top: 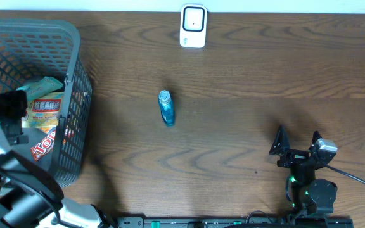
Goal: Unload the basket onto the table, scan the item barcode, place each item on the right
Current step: 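Reach the left gripper into the basket toward the yellow snack bag, then grasp the yellow snack bag with the left gripper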
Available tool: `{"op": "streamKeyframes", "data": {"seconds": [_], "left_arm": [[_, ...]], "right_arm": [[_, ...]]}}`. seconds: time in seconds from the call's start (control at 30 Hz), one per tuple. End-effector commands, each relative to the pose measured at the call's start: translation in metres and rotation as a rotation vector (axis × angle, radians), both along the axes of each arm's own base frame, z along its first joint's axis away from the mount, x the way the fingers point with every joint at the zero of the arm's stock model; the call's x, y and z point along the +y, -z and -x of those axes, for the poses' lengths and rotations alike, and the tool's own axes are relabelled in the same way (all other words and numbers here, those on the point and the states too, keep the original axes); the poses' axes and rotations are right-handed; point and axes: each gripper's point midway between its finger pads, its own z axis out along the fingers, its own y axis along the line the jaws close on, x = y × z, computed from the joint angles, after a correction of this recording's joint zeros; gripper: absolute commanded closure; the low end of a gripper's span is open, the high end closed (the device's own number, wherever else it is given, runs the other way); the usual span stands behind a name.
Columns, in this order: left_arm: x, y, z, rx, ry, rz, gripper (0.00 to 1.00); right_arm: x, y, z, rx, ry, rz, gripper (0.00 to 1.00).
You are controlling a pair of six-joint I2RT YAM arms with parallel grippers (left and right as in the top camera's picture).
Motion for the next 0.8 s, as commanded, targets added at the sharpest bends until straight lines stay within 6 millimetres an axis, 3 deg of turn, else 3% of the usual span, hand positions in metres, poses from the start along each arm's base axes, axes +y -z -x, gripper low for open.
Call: {"op": "streamKeyframes", "data": {"seconds": [0.0, 0.13, 0.47, 0.77], "left_arm": [[-0.013, 0.015, -0.018, 0.000, 0.108, 0.008, 0.02], [-0.022, 0.026, -0.032, 0.006, 0.161, 0.000, 0.02], [-0.038, 0.038, -0.030, 0.055, 0.203, 0.003, 0.02], [-0.055, 0.078, -0.036, -0.002, 0.203, 0.038, 0.02]], "right_arm": [[0.002, 0.001, 0.000, -0.001, -0.008, 0.013, 0.01], [0.002, 0.001, 0.000, -0.001, -0.008, 0.013, 0.01], [0.002, 0.001, 0.000, -0.001, -0.008, 0.013, 0.01], [0.002, 0.001, 0.000, -0.001, -0.007, 0.013, 0.01]]}}
